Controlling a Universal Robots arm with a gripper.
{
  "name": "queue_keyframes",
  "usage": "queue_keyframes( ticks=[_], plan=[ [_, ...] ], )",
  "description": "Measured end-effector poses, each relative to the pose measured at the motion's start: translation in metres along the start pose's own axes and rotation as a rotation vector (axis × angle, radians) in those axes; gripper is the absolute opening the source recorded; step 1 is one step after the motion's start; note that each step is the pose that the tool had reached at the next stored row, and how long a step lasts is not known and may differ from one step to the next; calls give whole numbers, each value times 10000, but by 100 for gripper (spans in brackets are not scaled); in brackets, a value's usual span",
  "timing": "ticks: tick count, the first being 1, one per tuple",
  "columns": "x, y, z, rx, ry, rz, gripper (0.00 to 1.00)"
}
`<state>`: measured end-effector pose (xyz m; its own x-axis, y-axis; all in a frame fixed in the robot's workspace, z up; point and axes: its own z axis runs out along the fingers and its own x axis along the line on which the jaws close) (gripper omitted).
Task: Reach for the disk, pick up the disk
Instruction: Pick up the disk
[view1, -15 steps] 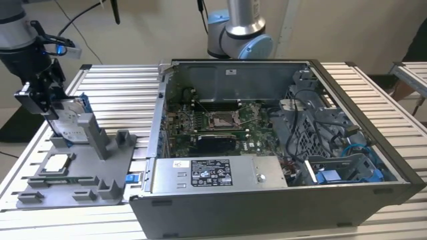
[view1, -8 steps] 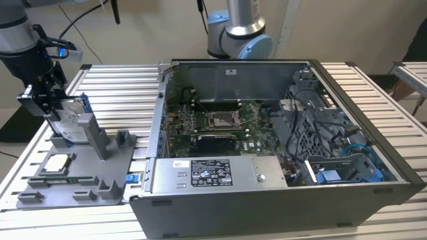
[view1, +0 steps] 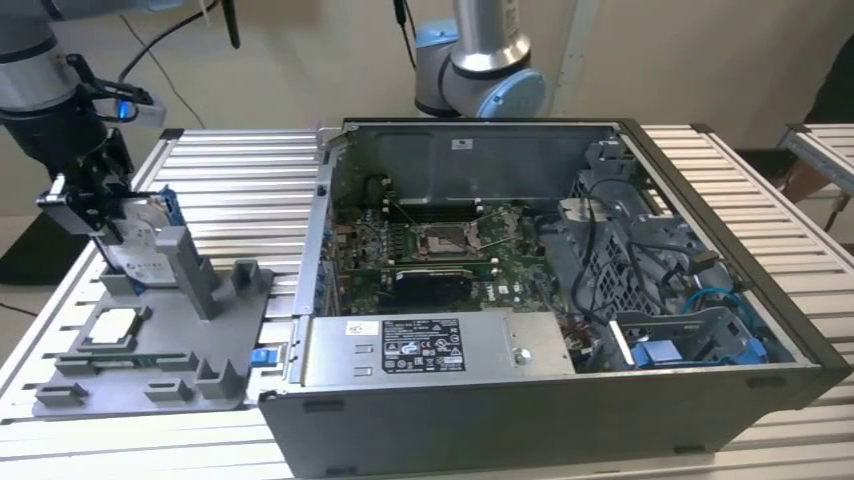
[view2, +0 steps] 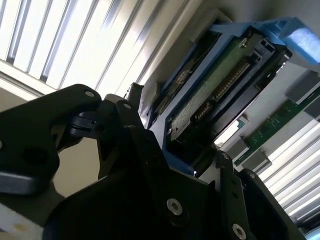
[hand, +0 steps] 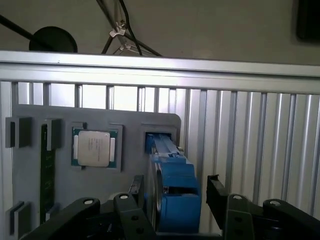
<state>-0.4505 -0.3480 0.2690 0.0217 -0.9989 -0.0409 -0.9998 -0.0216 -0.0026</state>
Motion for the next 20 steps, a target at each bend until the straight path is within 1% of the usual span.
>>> queue_keyframes(
  ticks=[4, 5, 16, 20],
  plan=[
    [2, 0, 20, 0, 0, -1, 100],
    [2, 0, 21, -2, 1, 0, 0],
    [2, 0, 25, 0, -2, -1, 0],
    [3, 0, 25, 0, 23, -21, 0]
  ],
)
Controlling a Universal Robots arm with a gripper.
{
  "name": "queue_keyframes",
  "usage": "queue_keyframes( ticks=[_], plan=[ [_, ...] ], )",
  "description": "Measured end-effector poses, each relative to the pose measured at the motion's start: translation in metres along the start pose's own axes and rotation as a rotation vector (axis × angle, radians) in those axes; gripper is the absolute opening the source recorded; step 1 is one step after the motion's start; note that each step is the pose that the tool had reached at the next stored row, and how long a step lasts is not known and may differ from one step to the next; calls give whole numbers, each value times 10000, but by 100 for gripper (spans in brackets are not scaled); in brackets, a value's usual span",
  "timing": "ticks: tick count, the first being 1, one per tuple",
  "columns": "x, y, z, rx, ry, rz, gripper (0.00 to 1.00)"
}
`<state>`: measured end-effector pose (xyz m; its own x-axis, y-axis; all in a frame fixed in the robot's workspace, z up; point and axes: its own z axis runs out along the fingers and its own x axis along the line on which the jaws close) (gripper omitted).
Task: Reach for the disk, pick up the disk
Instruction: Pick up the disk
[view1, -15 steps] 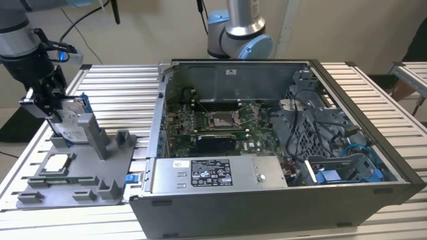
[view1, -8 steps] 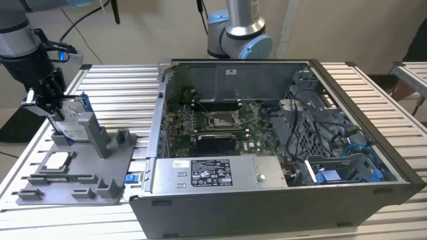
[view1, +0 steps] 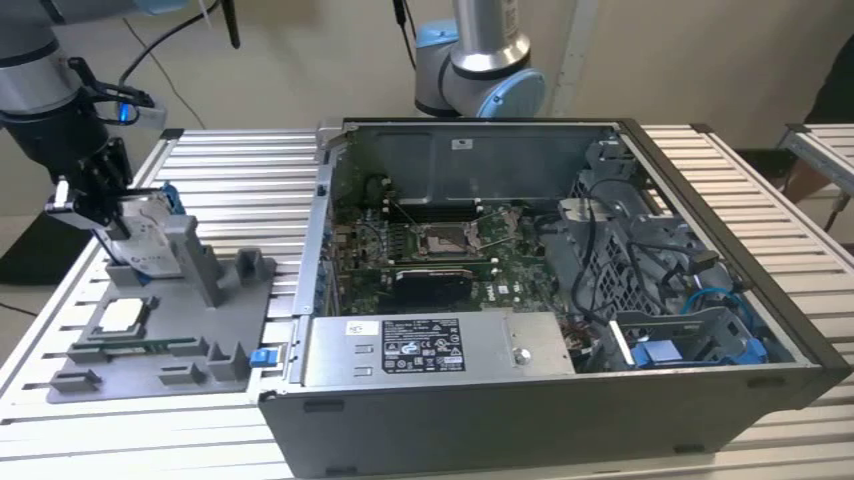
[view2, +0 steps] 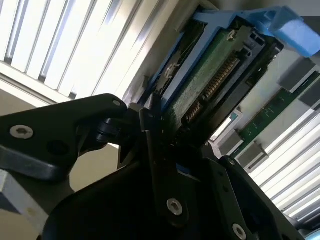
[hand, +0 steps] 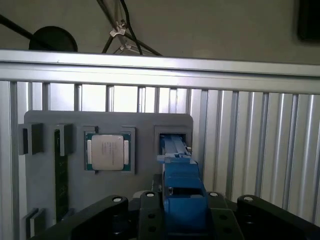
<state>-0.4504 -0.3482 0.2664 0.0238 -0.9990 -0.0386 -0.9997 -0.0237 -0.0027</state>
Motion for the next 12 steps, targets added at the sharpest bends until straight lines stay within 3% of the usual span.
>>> queue_keyframes(
  ticks=[5, 8, 12],
  plan=[
    [0, 0, 0, -4, 114, -2, 0],
    [-1, 0, -1, -4, 56, -4, 0],
    [-1, 0, -1, -2, 49, -2, 0]
  ],
)
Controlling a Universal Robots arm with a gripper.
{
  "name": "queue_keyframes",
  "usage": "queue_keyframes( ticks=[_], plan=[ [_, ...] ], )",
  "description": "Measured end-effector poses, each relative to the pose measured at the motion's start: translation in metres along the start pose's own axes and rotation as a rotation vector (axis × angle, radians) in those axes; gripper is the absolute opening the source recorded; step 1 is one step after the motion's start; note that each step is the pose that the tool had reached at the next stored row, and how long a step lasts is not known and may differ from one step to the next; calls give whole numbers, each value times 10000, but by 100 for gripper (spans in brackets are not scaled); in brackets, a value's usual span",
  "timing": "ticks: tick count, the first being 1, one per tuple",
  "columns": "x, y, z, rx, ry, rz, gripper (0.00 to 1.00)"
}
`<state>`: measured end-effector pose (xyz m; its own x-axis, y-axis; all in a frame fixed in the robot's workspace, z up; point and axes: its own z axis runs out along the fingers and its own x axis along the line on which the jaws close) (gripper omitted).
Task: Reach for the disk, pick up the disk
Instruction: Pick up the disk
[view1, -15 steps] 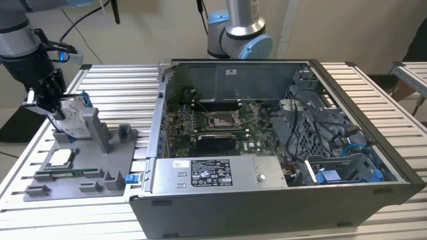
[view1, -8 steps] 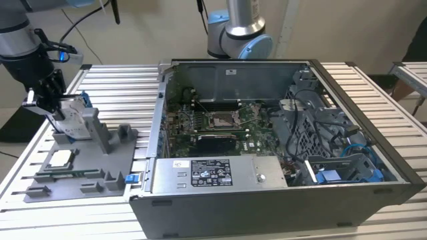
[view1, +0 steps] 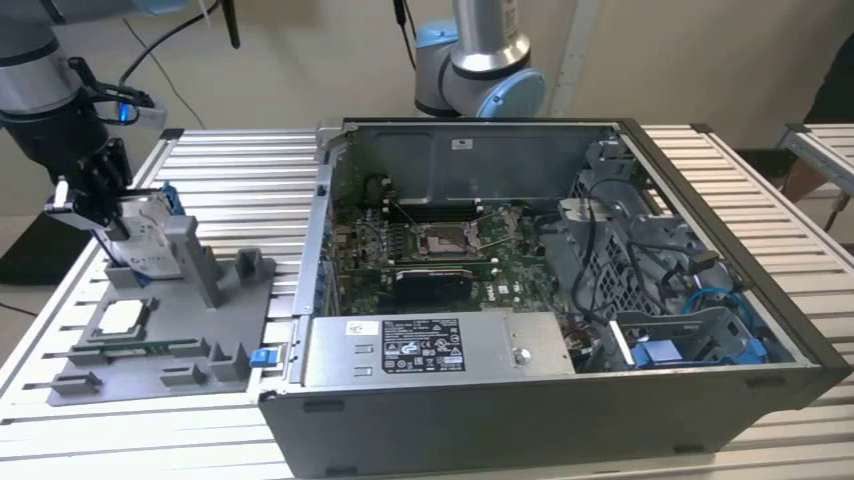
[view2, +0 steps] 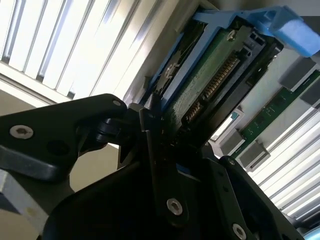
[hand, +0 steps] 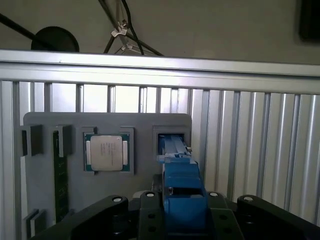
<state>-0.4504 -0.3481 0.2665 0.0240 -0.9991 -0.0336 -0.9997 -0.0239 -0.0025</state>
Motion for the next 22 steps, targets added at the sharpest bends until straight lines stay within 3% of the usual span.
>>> queue_keyframes(
  ticks=[22],
  plan=[
    [0, 0, 0, 0, -25, 0, 0]
  ],
)
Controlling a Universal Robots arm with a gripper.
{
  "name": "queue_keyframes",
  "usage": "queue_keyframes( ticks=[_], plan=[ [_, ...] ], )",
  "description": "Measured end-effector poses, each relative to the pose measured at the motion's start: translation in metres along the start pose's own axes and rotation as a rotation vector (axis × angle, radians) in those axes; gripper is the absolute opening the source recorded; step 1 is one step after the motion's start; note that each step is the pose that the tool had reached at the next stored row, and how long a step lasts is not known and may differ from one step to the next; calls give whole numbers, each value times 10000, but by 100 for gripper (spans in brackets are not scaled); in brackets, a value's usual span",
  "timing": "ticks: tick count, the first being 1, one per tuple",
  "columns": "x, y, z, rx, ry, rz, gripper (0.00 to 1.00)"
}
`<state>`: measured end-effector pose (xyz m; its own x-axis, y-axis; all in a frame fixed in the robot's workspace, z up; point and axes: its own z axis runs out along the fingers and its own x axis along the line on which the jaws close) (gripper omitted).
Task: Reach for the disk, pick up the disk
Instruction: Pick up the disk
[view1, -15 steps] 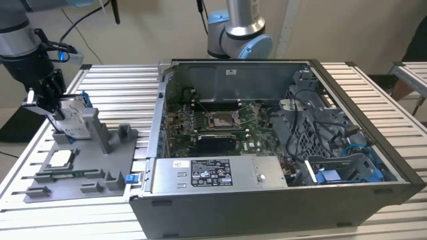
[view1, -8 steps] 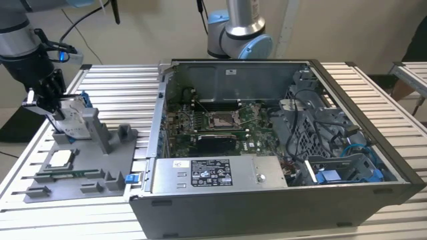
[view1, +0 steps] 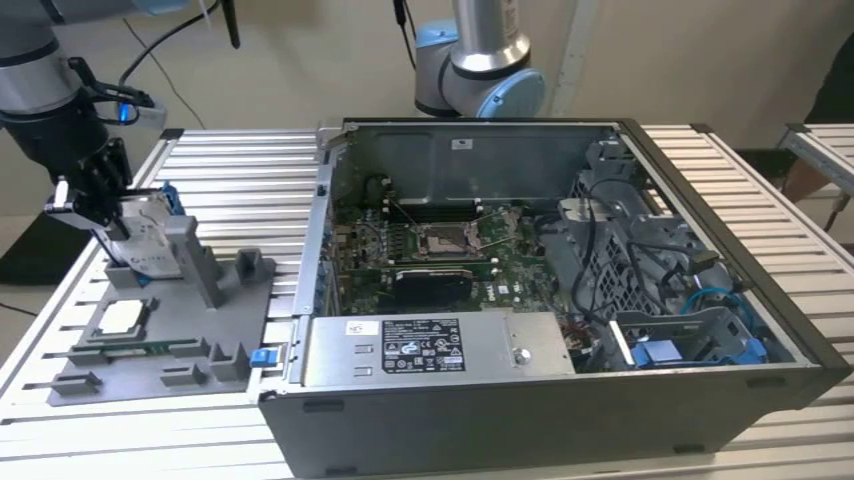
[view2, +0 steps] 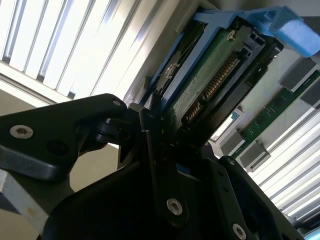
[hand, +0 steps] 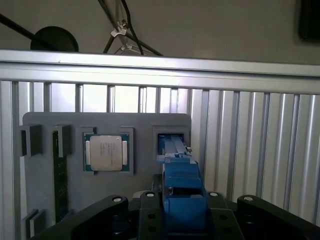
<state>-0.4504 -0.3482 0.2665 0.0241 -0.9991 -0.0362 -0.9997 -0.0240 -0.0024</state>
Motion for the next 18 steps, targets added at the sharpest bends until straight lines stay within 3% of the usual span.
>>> queue_keyframes(
  ticks=[12, 18],
  plan=[
    [0, 0, -16, 0, -8, 0, 0],
    [-4, 0, -113, 0, -8, 0, 0]
  ],
)
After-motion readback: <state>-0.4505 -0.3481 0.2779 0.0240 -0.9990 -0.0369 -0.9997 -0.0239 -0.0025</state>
